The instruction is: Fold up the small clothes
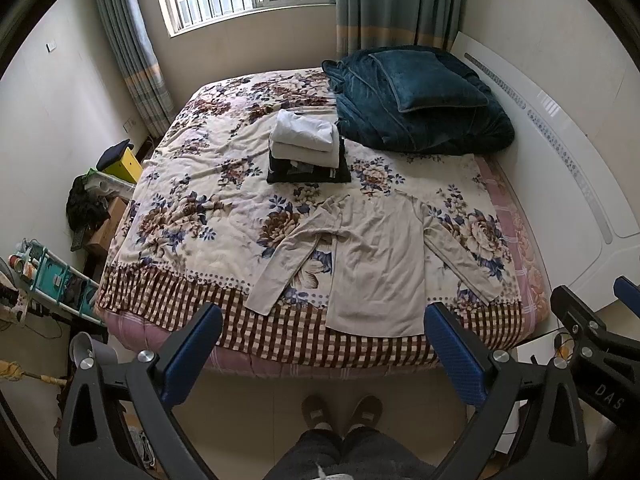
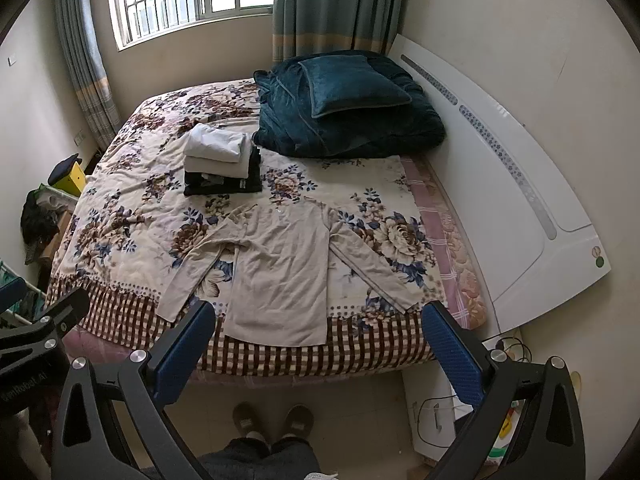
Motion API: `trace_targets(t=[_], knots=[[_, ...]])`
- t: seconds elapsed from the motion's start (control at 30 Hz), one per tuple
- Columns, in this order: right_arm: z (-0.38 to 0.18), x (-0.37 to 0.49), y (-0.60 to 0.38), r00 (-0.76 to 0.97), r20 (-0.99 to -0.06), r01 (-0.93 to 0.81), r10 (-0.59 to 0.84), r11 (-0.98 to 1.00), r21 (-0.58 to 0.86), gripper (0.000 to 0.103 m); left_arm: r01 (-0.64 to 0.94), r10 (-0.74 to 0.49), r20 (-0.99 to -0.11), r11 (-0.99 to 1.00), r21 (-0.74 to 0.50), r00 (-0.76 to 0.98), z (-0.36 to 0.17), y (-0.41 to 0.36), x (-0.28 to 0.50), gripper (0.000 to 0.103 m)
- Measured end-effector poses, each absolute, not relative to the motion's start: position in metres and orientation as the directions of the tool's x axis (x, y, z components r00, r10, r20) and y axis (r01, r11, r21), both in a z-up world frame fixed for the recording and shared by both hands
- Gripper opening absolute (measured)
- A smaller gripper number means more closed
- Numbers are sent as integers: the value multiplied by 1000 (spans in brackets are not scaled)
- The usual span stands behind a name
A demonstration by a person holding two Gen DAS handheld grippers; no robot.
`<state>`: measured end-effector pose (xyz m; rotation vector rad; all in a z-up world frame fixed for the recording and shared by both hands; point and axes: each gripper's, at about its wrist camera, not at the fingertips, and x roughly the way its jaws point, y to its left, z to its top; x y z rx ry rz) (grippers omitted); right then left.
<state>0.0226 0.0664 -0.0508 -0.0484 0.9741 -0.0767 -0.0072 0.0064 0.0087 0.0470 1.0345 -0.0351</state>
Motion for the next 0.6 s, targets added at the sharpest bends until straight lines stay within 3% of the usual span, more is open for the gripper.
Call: trace_targets(t=[0.6], knots=[[-52, 24, 67, 560, -824, 41, -85, 996, -76, 103, 52, -6, -858, 998, 25, 513, 7, 9, -10, 103]])
